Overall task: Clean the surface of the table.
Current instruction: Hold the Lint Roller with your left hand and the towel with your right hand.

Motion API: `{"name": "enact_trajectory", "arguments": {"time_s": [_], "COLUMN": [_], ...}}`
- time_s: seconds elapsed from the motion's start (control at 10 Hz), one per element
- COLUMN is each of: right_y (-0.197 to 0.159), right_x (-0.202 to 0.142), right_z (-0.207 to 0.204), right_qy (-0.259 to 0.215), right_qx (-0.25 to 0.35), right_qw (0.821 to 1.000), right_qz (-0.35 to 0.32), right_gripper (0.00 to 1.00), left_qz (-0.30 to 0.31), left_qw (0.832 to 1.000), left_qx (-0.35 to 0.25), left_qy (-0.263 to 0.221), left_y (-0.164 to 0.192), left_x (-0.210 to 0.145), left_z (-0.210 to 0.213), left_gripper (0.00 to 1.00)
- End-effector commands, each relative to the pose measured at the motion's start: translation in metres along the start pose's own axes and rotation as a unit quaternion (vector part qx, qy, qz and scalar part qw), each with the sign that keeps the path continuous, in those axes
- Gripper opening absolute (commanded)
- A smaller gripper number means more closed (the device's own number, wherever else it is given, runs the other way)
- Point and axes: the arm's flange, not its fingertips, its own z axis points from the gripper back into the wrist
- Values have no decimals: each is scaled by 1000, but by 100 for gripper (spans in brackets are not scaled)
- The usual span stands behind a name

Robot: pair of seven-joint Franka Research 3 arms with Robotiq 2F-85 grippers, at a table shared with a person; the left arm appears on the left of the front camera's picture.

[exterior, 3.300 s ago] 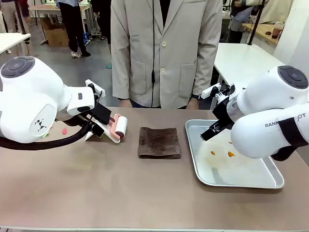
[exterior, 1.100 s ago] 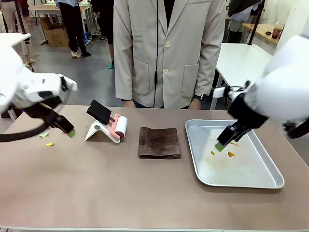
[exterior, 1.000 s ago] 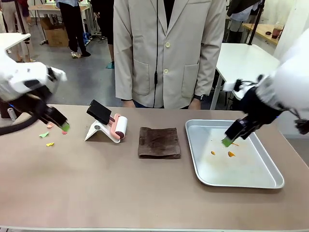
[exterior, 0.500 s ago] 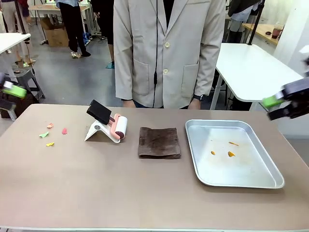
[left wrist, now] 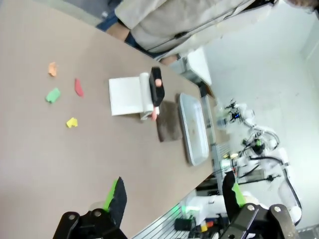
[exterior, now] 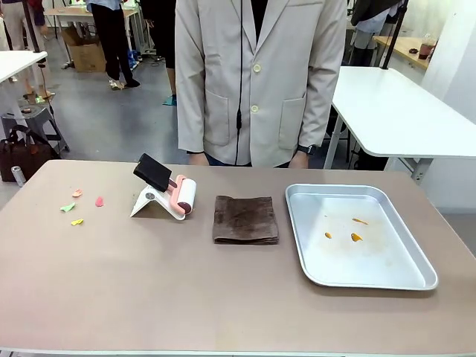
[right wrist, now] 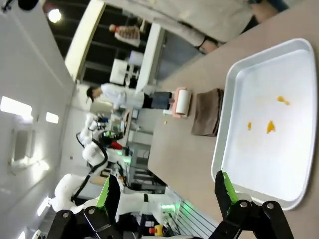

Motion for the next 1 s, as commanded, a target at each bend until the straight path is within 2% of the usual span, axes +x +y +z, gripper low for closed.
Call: {"name": "enact_trajectory", "arguments": {"time_s": [0.0,0.1,0.2,0.3,0.4,0.6,0.7,0.8,0.9], "right_y": [-18,-28,-31,-32,-36,-36,-40,-37,-23], "right_x": [-21,-22,-22,-25,-5,-5,-4,-4,0], "right_z": [-9,-3,-3,-5,17,17,16,11,-1], "right_qy": [-21,-41,-55,-87,-38,-38,-45,-45,-57], "right_qx": [14,14,-3,-33,2,2,-11,-65,-92], "right_qw": [1000,999,998,995,999,999,998,995,991], "right_qz": [-6,-22,-27,19,-37,-37,-30,-69,-81], "right_gripper": [100,100,100,100,100,100,100,100,100], "left_qz": [10,21,32,26,26,26,40,35,35], "left_qw": [998,998,998,998,998,998,998,999,999], "left_qx": [-36,-39,-5,-29,-29,-29,-23,-35,-35], "left_qy": [-40,-52,-60,-39,-39,-39,-44,-18,-4], "left_y": [7,1,-16,11,11,11,8,7,2], "left_x": [-6,-20,-31,-8,-8,-8,-13,-6,5], "left_z": [-5,-20,-47,-1,-1,-1,-8,-8,-13], "left_gripper": [100,100,100,100,100,100,100,100,100]}}
